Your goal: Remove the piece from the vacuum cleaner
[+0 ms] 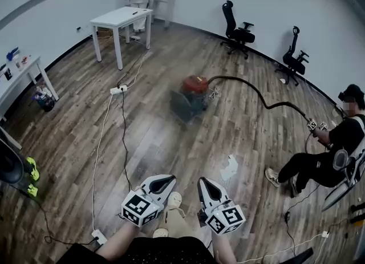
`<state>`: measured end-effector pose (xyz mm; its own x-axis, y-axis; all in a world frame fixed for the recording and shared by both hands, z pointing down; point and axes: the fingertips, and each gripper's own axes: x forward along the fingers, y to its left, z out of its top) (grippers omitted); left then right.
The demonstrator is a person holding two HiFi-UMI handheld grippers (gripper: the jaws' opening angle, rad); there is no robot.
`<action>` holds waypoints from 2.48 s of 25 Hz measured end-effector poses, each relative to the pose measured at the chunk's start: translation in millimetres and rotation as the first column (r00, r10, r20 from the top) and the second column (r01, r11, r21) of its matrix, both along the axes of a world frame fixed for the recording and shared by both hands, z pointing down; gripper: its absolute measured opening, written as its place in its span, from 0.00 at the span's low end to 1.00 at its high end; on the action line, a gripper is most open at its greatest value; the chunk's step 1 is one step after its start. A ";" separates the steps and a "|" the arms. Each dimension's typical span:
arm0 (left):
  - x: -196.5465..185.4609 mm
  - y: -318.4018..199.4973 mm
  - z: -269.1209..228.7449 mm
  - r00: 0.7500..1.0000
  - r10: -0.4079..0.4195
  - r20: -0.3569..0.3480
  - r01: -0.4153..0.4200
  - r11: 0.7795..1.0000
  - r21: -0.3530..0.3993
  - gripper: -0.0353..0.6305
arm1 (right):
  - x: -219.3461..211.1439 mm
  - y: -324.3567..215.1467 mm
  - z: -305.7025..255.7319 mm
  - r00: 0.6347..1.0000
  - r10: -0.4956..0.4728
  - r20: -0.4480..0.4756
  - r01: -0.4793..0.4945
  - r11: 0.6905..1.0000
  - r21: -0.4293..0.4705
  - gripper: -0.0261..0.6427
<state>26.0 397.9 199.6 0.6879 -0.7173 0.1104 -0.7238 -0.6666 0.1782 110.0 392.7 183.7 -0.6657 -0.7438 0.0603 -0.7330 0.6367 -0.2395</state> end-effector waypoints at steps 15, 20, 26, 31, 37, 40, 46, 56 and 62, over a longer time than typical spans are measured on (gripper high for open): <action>17.6 -182.4 3.6 1.000 -0.020 0.011 0.021 0.999 -0.026 0.07 | 0.7 -191.8 4.6 0.997 -0.077 -0.005 0.077 0.997 -0.021 0.06; 22.8 -222.2 4.7 1.000 -0.016 0.023 0.017 1.000 -0.025 0.07 | 0.5 -234.8 9.3 0.994 -0.105 -0.014 0.104 0.994 -0.027 0.06; 19.3 -240.2 13.5 0.997 -0.044 0.056 0.046 0.999 -0.028 0.07 | -13.1 -252.1 17.4 0.985 -0.173 -0.015 0.172 0.984 -0.036 0.06; 16.1 -253.0 20.8 0.998 -0.053 0.039 0.054 0.998 -0.039 0.07 | -17.0 -257.1 32.8 0.983 -0.183 -0.002 0.182 0.980 -0.075 0.06; 17.4 -284.7 20.5 0.998 -0.050 0.032 0.052 0.998 -0.047 0.07 | -12.5 -286.2 38.7 0.987 -0.161 0.008 0.161 0.981 -0.110 0.06; 15.9 -309.5 25.6 0.998 -0.052 0.034 0.054 0.997 -0.054 0.07 | -6.6 -312.6 43.4 0.991 -0.134 -0.002 0.133 0.984 -0.116 0.06; 8.3 -380.4 27.2 0.999 -0.006 0.047 0.009 0.999 -0.049 0.07 | -4.4 -386.0 47.6 0.997 -0.079 -0.019 0.076 0.990 -0.122 0.06; -30.2 -531.6 27.4 0.996 0.052 0.071 -0.049 0.998 -0.047 0.07 | -40.0 -529.0 59.1 0.999 -0.049 -0.010 0.046 0.984 -0.170 0.06; -58.1 -620.5 37.9 0.993 0.081 0.086 -0.077 0.996 -0.050 0.07 | -66.3 -619.5 61.8 0.999 -0.034 0.038 0.040 0.982 -0.184 0.06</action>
